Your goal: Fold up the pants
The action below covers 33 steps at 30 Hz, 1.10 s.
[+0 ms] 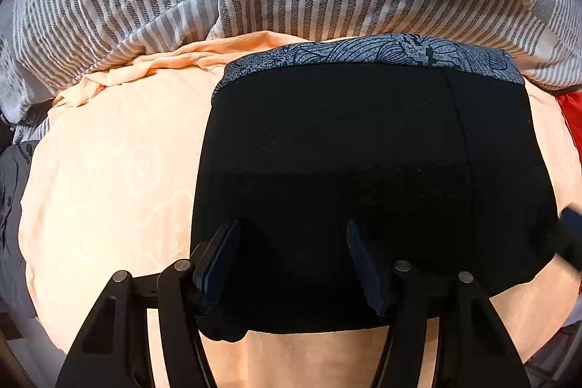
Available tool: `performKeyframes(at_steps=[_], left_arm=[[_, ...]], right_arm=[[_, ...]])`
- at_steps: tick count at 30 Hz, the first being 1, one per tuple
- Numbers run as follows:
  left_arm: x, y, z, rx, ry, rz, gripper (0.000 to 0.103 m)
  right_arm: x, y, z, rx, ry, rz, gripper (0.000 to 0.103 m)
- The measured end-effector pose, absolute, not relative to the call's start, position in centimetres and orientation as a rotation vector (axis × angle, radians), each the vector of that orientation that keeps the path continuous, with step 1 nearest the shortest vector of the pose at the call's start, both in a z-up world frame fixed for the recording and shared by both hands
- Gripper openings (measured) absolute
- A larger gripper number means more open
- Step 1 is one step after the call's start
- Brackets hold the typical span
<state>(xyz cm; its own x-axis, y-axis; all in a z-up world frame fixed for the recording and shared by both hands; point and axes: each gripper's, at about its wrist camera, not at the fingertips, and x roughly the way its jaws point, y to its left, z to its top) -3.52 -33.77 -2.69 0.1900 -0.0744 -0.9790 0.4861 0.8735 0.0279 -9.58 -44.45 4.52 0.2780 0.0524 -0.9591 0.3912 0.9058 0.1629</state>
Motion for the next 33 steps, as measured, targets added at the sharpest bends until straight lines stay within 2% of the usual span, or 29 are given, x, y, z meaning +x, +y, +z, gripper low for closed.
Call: performKeyframes(at_steps=[5,9,12,33], left_arm=[[-3.9,-33.5,-2.8,0.372,1.309,-0.42,0.063],[-3.9,-33.4,-2.9,0.37,1.311,-0.419,0.063],[-3.6,-33.2,-2.9,0.36,1.323,-0.425,0.063],[-1.0,-29.8,-2.0,0.276,1.454,-0.421,0.063]], right_arm=[[-10.5,-45.0,0.9,0.52,1.334,-0.254,0.041],[-11.4,-45.6,0.3,0.549,1.323,-0.264,0.056],[-11.6,-45.7,0.1,0.549,1.326,-0.264,0.06],[-13.9,-48.1,0.8,0.685,1.377,-0.282,0.061]])
